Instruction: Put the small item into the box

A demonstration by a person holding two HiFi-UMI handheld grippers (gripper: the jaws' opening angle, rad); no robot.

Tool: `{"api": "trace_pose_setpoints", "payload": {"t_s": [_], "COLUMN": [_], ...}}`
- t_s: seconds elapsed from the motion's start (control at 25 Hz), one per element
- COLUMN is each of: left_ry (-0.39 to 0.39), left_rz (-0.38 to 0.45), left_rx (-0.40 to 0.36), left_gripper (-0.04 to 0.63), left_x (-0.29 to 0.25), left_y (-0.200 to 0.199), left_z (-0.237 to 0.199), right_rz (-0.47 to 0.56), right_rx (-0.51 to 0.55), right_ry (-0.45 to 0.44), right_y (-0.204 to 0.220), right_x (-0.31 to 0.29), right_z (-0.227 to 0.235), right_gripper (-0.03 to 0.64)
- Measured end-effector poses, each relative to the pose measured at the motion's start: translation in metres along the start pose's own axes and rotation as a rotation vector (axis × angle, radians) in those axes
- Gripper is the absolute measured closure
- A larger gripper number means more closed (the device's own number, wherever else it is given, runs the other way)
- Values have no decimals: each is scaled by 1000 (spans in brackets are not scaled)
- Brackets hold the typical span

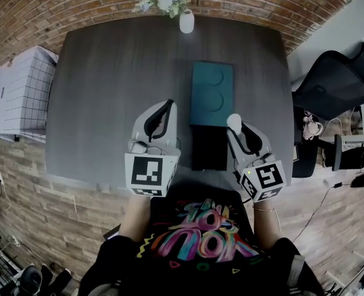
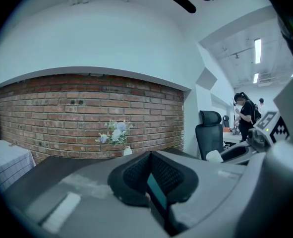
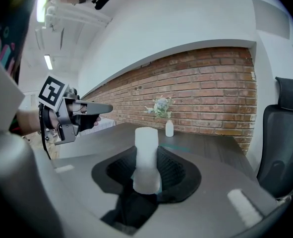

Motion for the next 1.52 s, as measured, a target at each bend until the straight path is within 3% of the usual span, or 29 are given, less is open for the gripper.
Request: {"api": "trace_pose_setpoints", "payload": {"t_s": [0.52,0.92,1.52], "left_ry": [3,-9,-57], "left_rz": [-28,-32,-63], "left_rx": [37,21,94], "left_gripper": [594,594,594], "left_x": [6,6,8], "left_y": [11,16,20], "left_z": [1,1,-6], "right_rz": [-188,-338,-500], "right_rx": [8,52,313], "right_ry": [-102,-147,-227], "right_y": [50,100,130], "right_x": [-20,-41,-74], "right_z": [-10,-21,-35], "right_gripper": [486,486,483]}}
Point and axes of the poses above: the fingertips, and each gripper's own axes: x backward along the fingers, z to its right, y out of its underside, the point moved 8 cm from there along x, backward along the fingers, and after that the axes turned 5 degrees about -y, right-handed, at the moved point
